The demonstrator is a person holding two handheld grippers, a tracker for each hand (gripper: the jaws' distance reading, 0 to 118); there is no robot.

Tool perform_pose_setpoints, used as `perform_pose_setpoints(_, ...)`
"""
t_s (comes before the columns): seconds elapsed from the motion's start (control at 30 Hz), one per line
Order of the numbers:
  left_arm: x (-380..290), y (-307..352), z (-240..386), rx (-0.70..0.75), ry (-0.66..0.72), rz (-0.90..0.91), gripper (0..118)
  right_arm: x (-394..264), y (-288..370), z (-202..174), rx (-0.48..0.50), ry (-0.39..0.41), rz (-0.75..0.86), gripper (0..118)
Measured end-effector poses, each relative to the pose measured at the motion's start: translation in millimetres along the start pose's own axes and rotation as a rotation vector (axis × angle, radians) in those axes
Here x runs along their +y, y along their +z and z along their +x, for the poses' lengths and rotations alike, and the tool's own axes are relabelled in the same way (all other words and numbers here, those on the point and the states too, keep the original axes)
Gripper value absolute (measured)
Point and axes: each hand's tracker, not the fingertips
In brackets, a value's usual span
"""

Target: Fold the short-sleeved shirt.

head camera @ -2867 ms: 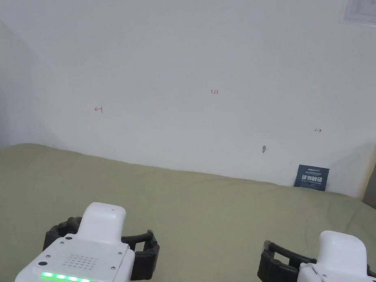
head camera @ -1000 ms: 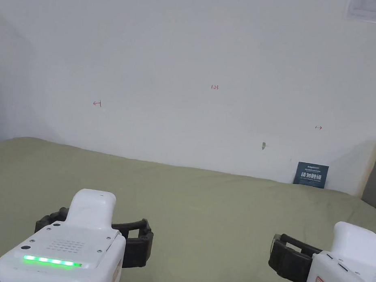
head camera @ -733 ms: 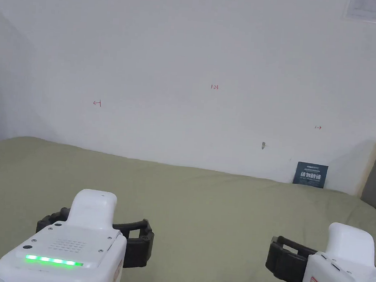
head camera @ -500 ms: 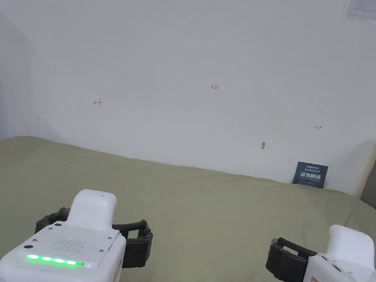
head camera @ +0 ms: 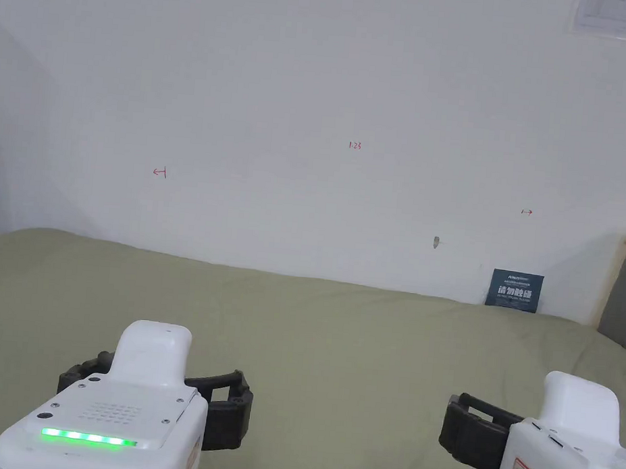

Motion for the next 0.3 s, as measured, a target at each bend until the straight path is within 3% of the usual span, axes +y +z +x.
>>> perform_pose_setpoints(0.3,-2.0,0.1,0.5,-0.002,-0.005,-0.003,108,-4.3,-0.9,6.2,0.012,-0.047,0.011,118)
